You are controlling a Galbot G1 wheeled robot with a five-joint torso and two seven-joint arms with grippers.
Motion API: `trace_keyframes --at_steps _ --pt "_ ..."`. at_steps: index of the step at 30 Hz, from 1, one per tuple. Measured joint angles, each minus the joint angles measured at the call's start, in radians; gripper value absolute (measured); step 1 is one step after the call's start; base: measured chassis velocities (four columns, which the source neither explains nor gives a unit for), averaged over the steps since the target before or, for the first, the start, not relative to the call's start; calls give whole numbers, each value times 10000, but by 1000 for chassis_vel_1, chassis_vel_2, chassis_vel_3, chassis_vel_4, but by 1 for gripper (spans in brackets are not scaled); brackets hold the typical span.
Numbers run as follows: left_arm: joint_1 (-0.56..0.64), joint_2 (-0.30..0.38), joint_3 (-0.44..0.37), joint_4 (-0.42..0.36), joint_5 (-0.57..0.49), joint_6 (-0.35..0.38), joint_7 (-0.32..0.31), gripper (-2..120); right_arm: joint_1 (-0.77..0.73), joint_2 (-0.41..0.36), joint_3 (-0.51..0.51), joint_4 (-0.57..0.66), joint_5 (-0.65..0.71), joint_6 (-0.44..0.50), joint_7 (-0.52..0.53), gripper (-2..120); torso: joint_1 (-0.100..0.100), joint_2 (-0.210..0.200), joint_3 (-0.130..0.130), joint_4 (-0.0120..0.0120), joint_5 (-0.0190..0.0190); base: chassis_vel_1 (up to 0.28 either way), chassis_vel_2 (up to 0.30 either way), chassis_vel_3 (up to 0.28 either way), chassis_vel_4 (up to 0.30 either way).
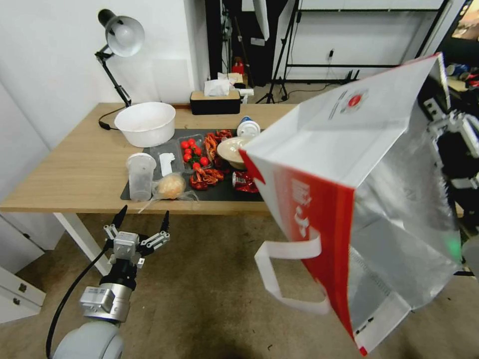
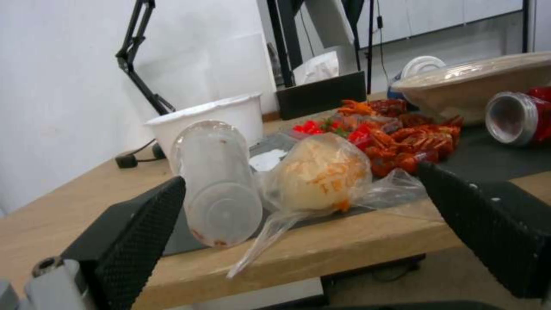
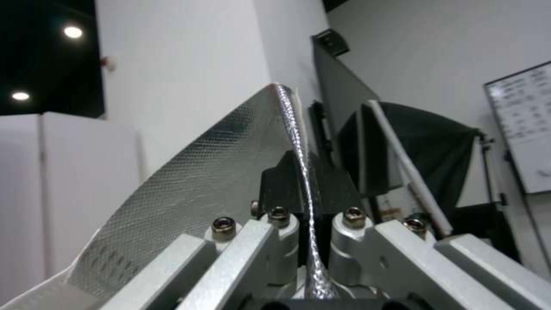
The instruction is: Pick up the food delivery bag from the floor and place it on the table.
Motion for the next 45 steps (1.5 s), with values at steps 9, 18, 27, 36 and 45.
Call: trace_keyframes --at_steps 9,18,27,36,45 --pt "122 -103 44 -78 151 -52 3 100 923 -529 -367 -492 84 6 1674 0 -2 -7 -3 0 0 0 0 0 0" --pt "215 -190 84 -123 327 -96 13 100 2174 -918 -1061 -1180 188 8 3377 0 -3 -9 -5 1 0 0 0 0 0" --pt "290 -269 116 -206 448 -106 22 100 3168 -993 -1839 -1849 372 279 4614 0 -5 -11 -6 0 -1 0 0 0 0" --pt "352 -294 120 -230 602 -199 24 100 3821 -943 -2517 -2812 680 571 4558 0 -5 -13 -7 0 0 0 0 0 0" --pt "382 -269 133 -261 612 -239 47 100 4011 -1137 -2737 -3729 636 569 4282 0 -5 -14 -8 -1 -1 0 0 0 0"
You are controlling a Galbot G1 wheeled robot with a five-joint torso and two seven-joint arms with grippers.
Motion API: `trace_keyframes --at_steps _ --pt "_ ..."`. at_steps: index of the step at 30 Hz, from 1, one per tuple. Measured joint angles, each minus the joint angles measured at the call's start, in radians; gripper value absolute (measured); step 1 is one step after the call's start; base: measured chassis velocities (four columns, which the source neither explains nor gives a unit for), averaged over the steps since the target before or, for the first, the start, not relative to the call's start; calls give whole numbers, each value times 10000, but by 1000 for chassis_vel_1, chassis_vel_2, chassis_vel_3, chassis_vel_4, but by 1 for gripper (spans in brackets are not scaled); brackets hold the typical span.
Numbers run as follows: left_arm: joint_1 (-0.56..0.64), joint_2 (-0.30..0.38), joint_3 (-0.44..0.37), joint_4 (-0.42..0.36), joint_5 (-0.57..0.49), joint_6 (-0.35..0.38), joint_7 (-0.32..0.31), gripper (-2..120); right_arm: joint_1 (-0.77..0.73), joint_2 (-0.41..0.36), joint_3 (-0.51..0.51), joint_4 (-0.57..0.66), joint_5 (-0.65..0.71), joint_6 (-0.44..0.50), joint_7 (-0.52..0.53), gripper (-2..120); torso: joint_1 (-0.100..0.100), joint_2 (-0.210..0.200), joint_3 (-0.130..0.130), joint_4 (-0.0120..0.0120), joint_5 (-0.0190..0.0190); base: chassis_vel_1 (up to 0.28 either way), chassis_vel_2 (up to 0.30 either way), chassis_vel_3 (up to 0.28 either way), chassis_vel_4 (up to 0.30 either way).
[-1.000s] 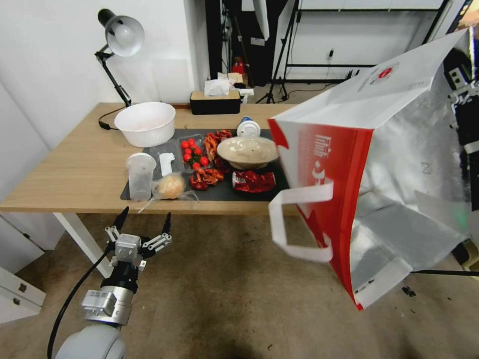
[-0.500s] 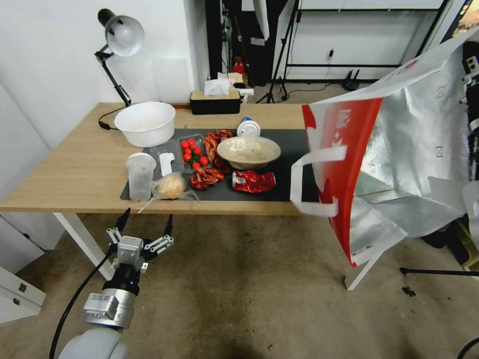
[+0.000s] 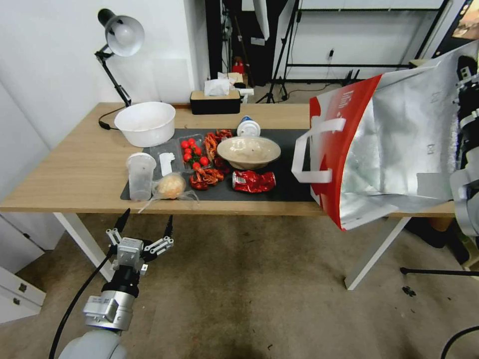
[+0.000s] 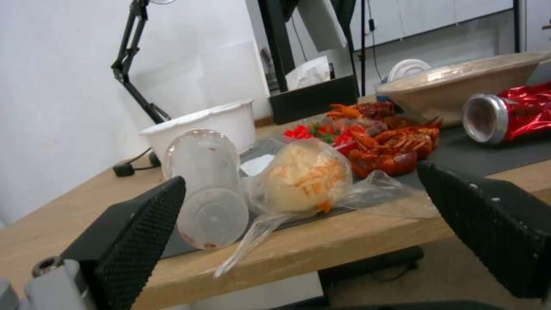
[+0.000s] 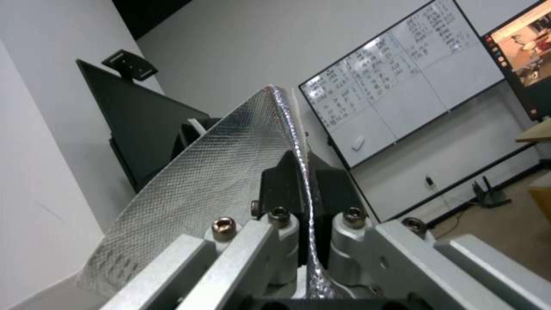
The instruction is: Pick up the food delivery bag from the floor and place it on the table.
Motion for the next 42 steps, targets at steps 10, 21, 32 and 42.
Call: trace_keyframes --at_steps 10,21,32,42 --pt "-5 31 1 6 -18 -43 15 100 142 -201 -107 -671 -223 -116 -80 0 -1 0 0 0 1 0 0 0 0" --pt "-69 72 4 109 -84 -44 17 100 424 -363 -304 -1346 -435 -315 -390 14 0 0 -1 1 0 0 0 0 0" --pt "-173 59 22 245 -120 -44 15 100 720 -597 -481 -1635 -430 -420 -598 53 0 -1 -1 1 0 0 0 0 0" --pt "-241 60 34 352 -176 -45 -3 100 530 -522 -437 -1573 -565 -457 -842 91 0 -1 -1 1 0 0 0 0 0"
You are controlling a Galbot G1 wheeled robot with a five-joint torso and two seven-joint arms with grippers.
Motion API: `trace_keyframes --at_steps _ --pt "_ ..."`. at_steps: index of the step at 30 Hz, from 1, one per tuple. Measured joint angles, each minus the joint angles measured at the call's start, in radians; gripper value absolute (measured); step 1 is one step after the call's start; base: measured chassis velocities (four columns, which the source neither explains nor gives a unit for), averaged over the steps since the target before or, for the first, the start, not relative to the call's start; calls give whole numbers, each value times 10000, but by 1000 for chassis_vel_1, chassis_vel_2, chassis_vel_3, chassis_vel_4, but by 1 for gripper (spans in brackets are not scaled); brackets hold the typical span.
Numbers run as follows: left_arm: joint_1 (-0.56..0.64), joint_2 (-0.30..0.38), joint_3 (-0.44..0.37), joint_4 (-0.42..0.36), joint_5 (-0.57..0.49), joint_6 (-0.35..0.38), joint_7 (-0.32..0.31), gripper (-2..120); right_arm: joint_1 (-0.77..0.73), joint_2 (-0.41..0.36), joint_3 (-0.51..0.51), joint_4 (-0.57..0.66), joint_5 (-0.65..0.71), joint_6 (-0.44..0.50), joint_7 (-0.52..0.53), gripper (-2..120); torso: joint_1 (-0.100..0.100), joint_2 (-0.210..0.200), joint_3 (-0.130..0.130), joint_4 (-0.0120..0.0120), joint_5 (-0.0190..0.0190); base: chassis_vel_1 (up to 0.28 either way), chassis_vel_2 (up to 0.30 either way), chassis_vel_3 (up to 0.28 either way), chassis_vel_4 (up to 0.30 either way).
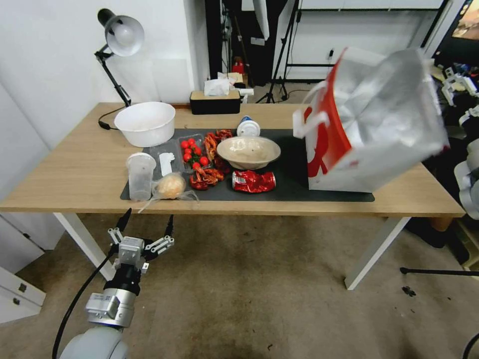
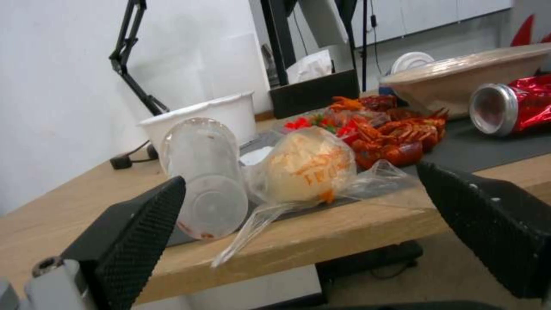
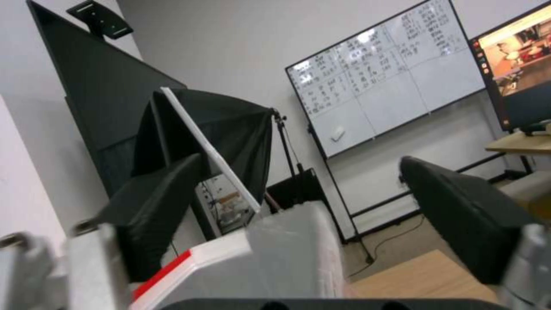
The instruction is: Pick up the food delivery bag from the floor and place it on the table.
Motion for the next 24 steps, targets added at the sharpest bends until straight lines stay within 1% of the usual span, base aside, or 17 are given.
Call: trace_keyframes --at_steps 2,10,14,17,19,20,21,22,23,24 --pt "-2 13 43 -15 -88 82 -98 100 -122 55 71 77 -66 1 -37 99 0 0 0 -1 0 0 0 0 0" --pt "4 51 62 -53 -173 174 -185 100 -576 210 347 476 -370 16 -181 100 0 0 0 0 0 0 0 0 0" --pt "-1 61 51 -53 -262 102 -184 100 -1059 352 608 909 -888 32 -272 100 -1 0 0 0 -2 0 0 0 0" --pt "-8 61 38 -41 -342 1 -136 100 -1765 627 936 1474 -1869 -12 -323 100 -1 0 -1 1 -2 0 0 0 0" --pt "-9 61 33 -38 -354 -10 -126 100 -1894 691 988 1568 -2065 -17 -331 100 -1 0 0 0 -1 0 0 0 0" --pt "-16 68 0 -31 -407 -45 -100 100 -2473 1020 1236 1997 -2851 -144 -428 100 -1 0 0 -1 0 0 0 0 0" --pt "-23 73 -18 -25 -431 -54 -90 100 -2714 1199 1353 2197 -3129 -286 -512 100 -1 0 -1 0 -2 0 0 0 0" --pt "-23 73 -18 -25 -431 -54 -90 100 -2714 1199 1353 2197 -3129 -286 -512 100 -1 0 -1 0 -2 0 0 0 0" --pt "-27 79 -30 -15 -444 -61 -84 100 -2940 1399 1459 2403 -3376 -439 -632 100 -1 0 -1 -2 -1 0 0 0 0" --pt "-32 87 -49 -1 -467 -81 -77 100 -3292 1789 1574 2781 -3886 -686 -773 100 -1 0 -1 -3 -2 0 0 0 0"
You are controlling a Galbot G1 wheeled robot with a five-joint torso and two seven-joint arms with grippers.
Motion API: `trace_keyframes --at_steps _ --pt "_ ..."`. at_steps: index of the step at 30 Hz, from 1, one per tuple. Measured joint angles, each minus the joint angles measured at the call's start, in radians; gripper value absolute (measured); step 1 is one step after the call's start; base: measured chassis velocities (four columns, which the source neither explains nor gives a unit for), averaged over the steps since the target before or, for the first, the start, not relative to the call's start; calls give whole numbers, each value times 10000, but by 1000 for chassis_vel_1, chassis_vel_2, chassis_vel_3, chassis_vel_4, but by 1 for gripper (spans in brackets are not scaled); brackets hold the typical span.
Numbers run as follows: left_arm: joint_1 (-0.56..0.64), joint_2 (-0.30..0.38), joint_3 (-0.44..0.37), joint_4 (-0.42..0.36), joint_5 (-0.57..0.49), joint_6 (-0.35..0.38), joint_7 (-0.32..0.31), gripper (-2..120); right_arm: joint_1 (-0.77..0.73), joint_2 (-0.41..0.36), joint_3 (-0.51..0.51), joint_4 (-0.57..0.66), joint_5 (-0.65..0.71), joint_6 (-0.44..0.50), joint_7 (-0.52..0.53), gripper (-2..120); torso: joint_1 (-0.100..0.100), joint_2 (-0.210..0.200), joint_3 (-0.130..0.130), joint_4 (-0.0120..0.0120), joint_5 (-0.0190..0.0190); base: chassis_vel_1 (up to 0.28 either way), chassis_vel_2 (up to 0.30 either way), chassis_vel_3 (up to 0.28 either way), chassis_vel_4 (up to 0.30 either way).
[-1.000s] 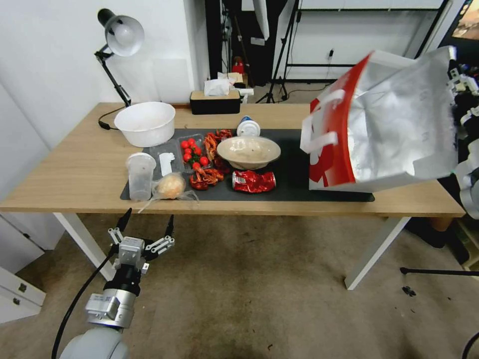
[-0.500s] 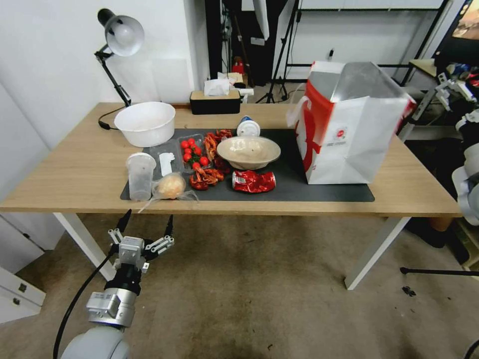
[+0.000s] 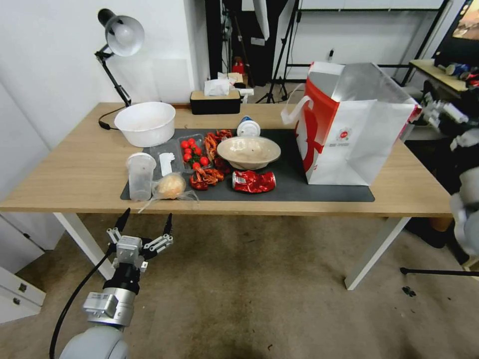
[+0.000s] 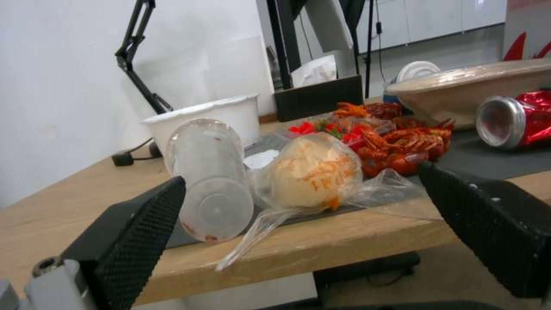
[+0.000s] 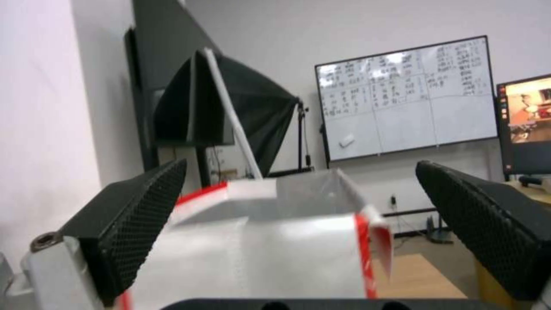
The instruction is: Pick up the food delivery bag from the floor and place it on the table.
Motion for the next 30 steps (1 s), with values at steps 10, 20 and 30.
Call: trace_keyframes --at_steps 10,20,30 --pt "14 45 -42 117 -85 -150 -11 100 -1416 2374 -201 924 -2710 -438 -1038 100 0 0 0 2 2 0 0 0 0" --pt "-37 87 -75 393 -156 -256 -36 100 -3092 4418 -963 -10 -5183 1136 -2380 100 0 0 0 2 2 0 0 0 0" --pt "-111 81 -35 547 -145 -282 -36 100 -3676 5614 -1210 -1352 -5697 2142 -3222 100 0 -1 0 2 1 0 0 0 0"
